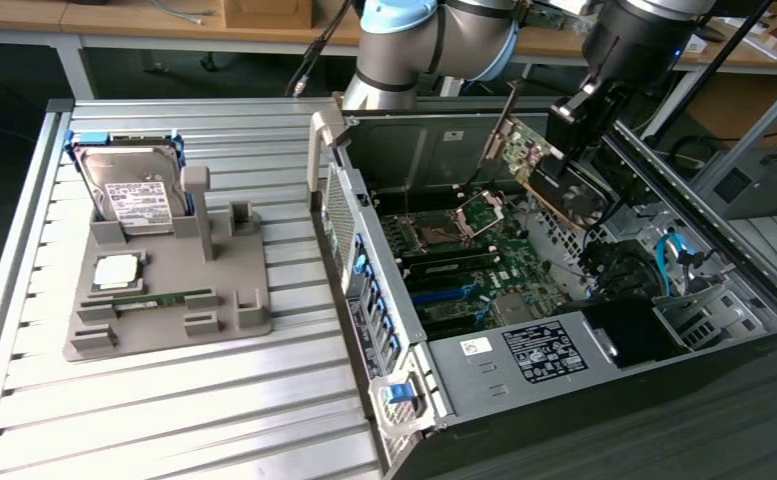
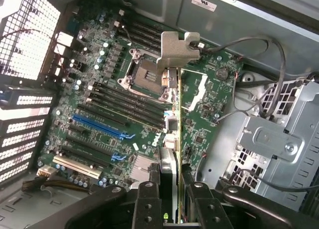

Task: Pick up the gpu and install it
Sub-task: 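Insert the gpu into the slot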

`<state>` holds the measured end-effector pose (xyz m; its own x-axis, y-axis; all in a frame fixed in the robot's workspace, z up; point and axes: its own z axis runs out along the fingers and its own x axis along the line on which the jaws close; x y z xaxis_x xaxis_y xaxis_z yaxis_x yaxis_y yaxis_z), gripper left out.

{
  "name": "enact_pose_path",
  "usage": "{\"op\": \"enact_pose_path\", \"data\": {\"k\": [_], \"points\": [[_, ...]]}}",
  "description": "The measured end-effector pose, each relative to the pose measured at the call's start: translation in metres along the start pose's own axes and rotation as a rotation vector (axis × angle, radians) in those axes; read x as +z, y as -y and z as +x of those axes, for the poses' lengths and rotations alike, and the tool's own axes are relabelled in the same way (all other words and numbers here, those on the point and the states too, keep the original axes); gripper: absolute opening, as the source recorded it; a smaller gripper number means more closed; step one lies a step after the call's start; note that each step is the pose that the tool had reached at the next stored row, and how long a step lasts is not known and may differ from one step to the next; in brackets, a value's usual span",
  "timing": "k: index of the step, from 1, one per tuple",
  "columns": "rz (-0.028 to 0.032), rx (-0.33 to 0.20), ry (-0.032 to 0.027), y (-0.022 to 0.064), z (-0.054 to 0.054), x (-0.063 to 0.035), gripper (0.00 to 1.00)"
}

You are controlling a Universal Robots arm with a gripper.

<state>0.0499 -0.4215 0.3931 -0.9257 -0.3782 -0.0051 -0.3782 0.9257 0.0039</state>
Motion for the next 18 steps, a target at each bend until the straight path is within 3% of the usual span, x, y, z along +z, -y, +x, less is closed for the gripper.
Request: {"op": "enact_pose_path", "data": {"k": [18], "points": [[-0.0004,-0.075,-0.0003,0.0000,0.0000,0.0000,0.27]]}}
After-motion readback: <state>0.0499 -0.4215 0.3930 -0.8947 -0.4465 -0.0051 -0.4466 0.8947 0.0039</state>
